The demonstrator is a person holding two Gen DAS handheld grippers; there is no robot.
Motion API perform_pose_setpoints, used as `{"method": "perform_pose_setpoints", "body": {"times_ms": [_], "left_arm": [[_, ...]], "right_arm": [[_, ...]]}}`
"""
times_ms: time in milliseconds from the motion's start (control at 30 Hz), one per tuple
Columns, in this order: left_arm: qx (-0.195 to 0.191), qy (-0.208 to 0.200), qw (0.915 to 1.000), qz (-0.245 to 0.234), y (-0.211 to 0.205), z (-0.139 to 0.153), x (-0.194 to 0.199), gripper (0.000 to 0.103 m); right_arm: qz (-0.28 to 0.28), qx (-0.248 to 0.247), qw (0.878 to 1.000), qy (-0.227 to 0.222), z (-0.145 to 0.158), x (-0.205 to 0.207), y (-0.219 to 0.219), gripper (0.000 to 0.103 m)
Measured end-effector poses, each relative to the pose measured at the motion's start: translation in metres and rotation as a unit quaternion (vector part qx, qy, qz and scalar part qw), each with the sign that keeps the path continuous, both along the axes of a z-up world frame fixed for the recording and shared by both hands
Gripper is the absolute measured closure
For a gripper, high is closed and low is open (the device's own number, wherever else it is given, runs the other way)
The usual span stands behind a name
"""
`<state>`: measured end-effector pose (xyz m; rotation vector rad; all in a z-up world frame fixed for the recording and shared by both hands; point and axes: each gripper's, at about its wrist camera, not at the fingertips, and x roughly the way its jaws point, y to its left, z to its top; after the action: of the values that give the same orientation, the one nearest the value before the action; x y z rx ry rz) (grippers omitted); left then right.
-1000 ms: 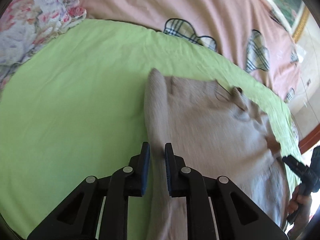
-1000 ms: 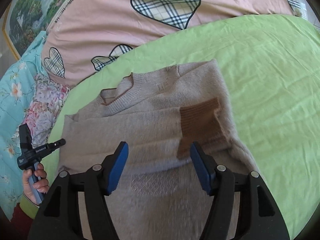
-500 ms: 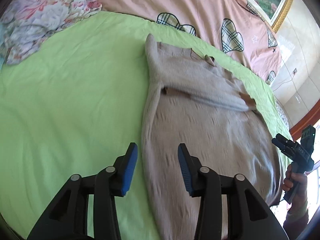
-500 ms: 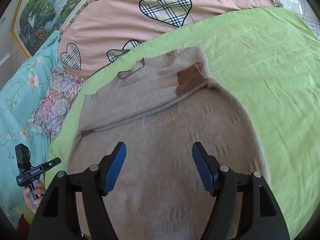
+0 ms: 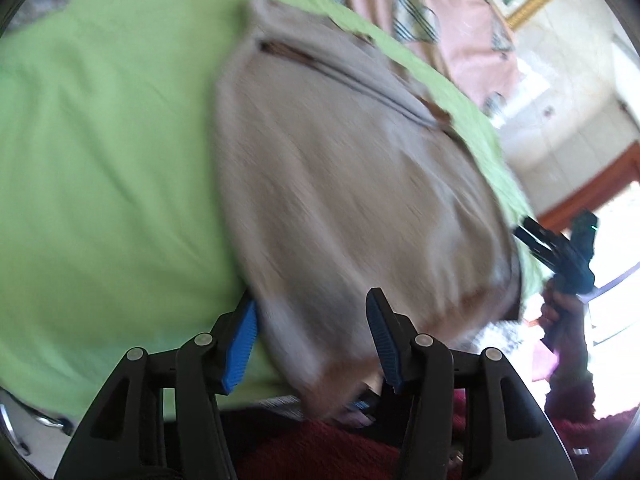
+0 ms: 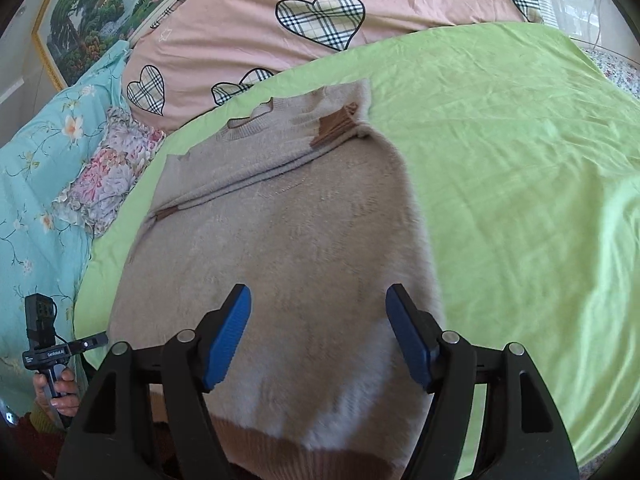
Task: Fold small clothes
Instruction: 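Grasp the brown ribbed hem with both grippers and lift it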
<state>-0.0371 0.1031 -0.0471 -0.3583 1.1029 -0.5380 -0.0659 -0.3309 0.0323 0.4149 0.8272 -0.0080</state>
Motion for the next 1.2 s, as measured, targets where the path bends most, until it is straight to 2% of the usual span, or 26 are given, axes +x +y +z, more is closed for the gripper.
{"method": "perform_pose_setpoints", "body": {"times_ms": [100, 200, 300, 433, 500, 533, 600, 633, 800, 1033, 1200], "left_arm": [[0.015, -0.011, 0.9991, -0.039, -0.018, -0.008, -0.017, 0.051], [0.003, -0.014, 0.9978, -0.064, -0.022, -0.01, -0.024, 0.051], [-0.016, -0.011, 0.9968, -0.078, -0.021, -0.014, -0.023, 0.051], [-0.034, 0.002, 0.9931, -0.112, -0.029, -0.019, -0.018, 0.051], [-0.031, -0.001, 0.9917, -0.124, -0.034, -0.021, -0.018, 0.051], [-0.025, -0.005, 0.9913, -0.129, -0.037, -0.022, -0.018, 0.057], [-0.011, -0.005, 0.9908, -0.135, -0.039, -0.024, -0.019, 0.083], [-0.005, -0.003, 0.9905, -0.137, -0.04, -0.026, -0.02, 0.092], [0.012, -0.056, 0.9887, -0.138, -0.036, -0.011, -0.037, 0.094], [-0.036, -0.092, 0.99, -0.101, -0.015, 0.024, -0.043, 0.097], [-0.036, -0.135, 0.9865, -0.085, -0.015, 0.053, -0.025, 0.097]], "right_arm": [[-0.003, 0.008, 1.0, 0.007, -0.001, -0.02, -0.015, 0.032], [0.004, 0.005, 1.0, 0.024, -0.007, -0.036, -0.023, 0.032], [0.031, 0.019, 0.999, 0.04, -0.017, -0.048, -0.021, 0.032], [0.094, 0.058, 0.993, 0.036, -0.026, -0.053, -0.008, 0.036], [0.119, 0.069, 0.99, 0.036, -0.034, -0.05, 0.002, 0.05], [0.125, 0.07, 0.989, 0.034, -0.036, -0.049, 0.006, 0.053], [0.133, 0.082, 0.987, 0.035, -0.043, -0.046, 0.009, 0.083], [0.133, 0.088, 0.987, 0.036, -0.046, -0.048, 0.01, 0.089], [0.124, 0.114, 0.986, 0.011, -0.045, -0.067, -0.004, 0.092], [0.13, 0.154, 0.979, -0.043, -0.025, -0.068, -0.007, 0.093], [0.136, 0.159, 0.974, -0.092, 0.003, -0.045, -0.005, 0.093]]}}
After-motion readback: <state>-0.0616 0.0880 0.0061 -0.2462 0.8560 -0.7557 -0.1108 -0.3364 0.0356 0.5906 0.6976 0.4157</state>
